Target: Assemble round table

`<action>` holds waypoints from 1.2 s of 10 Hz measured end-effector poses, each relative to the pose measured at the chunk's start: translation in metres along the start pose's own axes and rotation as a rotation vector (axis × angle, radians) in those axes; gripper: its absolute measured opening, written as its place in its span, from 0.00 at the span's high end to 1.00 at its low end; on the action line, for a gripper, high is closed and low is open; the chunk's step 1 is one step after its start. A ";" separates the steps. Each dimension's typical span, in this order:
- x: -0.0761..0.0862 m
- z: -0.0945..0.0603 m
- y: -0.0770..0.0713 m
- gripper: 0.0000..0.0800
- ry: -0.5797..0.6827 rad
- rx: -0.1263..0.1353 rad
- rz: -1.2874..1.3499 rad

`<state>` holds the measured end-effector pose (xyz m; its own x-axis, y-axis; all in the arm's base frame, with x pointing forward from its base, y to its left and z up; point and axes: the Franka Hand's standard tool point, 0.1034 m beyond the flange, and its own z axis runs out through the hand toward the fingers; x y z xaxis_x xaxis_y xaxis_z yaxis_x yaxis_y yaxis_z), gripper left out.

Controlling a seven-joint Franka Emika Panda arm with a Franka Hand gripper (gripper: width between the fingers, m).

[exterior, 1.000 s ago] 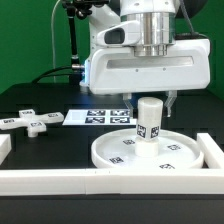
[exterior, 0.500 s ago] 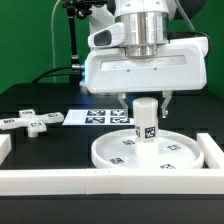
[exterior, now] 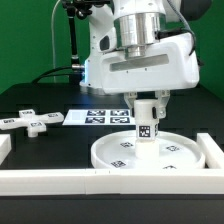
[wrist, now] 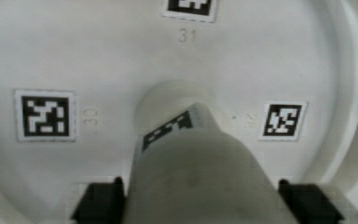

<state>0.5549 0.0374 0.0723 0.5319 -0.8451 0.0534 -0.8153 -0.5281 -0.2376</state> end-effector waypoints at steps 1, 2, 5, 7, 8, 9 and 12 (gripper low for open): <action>0.003 0.000 0.001 0.48 -0.013 0.003 0.066; 0.006 -0.001 0.003 0.48 -0.020 0.012 0.141; 0.005 0.000 0.003 0.48 -0.026 0.019 0.207; 0.004 0.000 0.003 0.24 -0.033 0.014 0.099; -0.001 0.001 0.000 0.20 -0.045 0.001 -0.042; -0.002 0.000 -0.004 0.20 -0.058 -0.009 -0.197; 0.002 -0.002 -0.007 0.19 -0.083 -0.010 -0.523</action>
Offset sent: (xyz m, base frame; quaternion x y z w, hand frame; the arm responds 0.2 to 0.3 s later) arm -0.0007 -0.0040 -0.0049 0.0040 0.0017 0.1786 0.9839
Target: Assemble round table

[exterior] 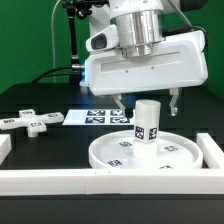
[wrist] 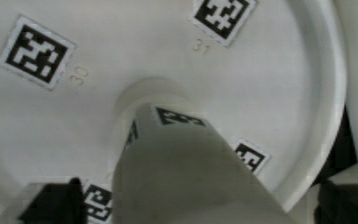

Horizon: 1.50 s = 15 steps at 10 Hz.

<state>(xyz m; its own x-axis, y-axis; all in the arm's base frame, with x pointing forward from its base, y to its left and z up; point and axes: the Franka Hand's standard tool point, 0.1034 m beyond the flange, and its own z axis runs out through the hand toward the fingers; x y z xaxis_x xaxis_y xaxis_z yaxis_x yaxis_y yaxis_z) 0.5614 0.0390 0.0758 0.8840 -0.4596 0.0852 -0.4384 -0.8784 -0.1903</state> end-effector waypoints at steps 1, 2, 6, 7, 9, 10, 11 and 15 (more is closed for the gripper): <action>0.000 0.000 0.000 0.19 -0.001 0.000 -0.063; 0.000 0.001 0.001 0.19 -0.001 -0.001 -0.146; -0.001 0.000 -0.005 0.19 -0.015 -0.049 -0.677; -0.001 -0.001 -0.007 0.19 -0.024 -0.056 -0.794; -0.001 0.000 -0.005 0.19 -0.029 -0.059 -0.904; -0.001 0.000 -0.005 0.19 -0.032 -0.060 -0.973; 0.000 0.000 -0.004 0.19 -0.034 -0.060 -1.025; 0.002 0.000 -0.002 0.19 -0.042 -0.092 -1.394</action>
Offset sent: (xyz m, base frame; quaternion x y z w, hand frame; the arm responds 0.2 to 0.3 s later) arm -0.0020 -0.0001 0.0033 -0.0458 0.0039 -0.3297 0.9430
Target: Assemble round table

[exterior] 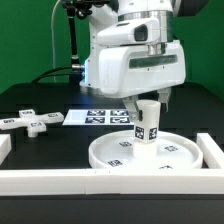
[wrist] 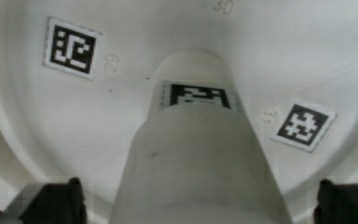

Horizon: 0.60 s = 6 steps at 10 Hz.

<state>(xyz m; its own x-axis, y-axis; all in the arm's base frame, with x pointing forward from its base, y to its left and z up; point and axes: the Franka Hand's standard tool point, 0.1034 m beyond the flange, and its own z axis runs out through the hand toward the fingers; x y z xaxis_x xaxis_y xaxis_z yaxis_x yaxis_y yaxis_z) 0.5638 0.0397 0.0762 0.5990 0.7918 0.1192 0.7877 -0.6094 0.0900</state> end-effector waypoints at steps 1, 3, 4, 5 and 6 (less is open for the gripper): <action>0.001 0.000 0.000 0.19 -0.013 -0.007 -0.140; 0.004 -0.001 -0.001 0.19 -0.038 -0.024 -0.318; 0.005 -0.001 -0.001 0.19 -0.052 -0.031 -0.431; 0.006 -0.001 -0.002 0.19 -0.065 -0.036 -0.519; 0.006 -0.001 -0.002 0.19 -0.074 -0.038 -0.587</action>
Offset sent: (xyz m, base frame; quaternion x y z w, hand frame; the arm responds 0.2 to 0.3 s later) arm 0.0036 0.0091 0.0032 -0.0202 -0.0244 -0.2746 0.9610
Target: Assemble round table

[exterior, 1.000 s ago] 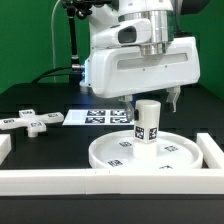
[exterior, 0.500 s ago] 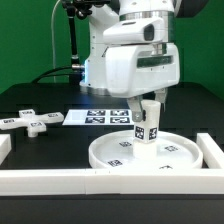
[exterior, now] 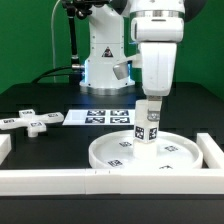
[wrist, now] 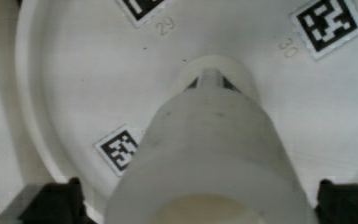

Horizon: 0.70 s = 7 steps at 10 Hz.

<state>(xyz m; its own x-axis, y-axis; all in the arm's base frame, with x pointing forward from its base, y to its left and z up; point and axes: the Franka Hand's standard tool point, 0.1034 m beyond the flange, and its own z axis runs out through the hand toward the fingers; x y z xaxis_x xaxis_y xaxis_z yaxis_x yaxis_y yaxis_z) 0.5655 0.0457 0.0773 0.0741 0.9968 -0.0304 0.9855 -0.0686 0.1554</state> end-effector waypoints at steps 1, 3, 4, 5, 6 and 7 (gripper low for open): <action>0.000 0.000 0.000 0.19 -0.006 0.000 -0.046; -0.002 0.001 -0.001 0.19 -0.020 -0.002 -0.184; -0.003 0.001 0.000 0.19 -0.024 -0.002 -0.233; -0.005 0.001 0.000 0.19 -0.030 -0.002 -0.293; -0.005 0.002 -0.001 0.19 -0.033 -0.002 -0.306; -0.006 0.002 -0.001 0.20 -0.033 -0.001 -0.306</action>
Offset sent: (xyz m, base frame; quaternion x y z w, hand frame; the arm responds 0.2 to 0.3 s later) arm 0.0018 0.0011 -0.0002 -0.0017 -0.0044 -0.1328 0.9911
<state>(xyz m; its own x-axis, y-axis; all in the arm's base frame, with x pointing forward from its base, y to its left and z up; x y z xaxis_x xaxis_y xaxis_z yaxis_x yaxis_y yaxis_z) 0.5646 0.0401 0.0751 -0.2210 0.9693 -0.1079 0.9627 0.2345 0.1350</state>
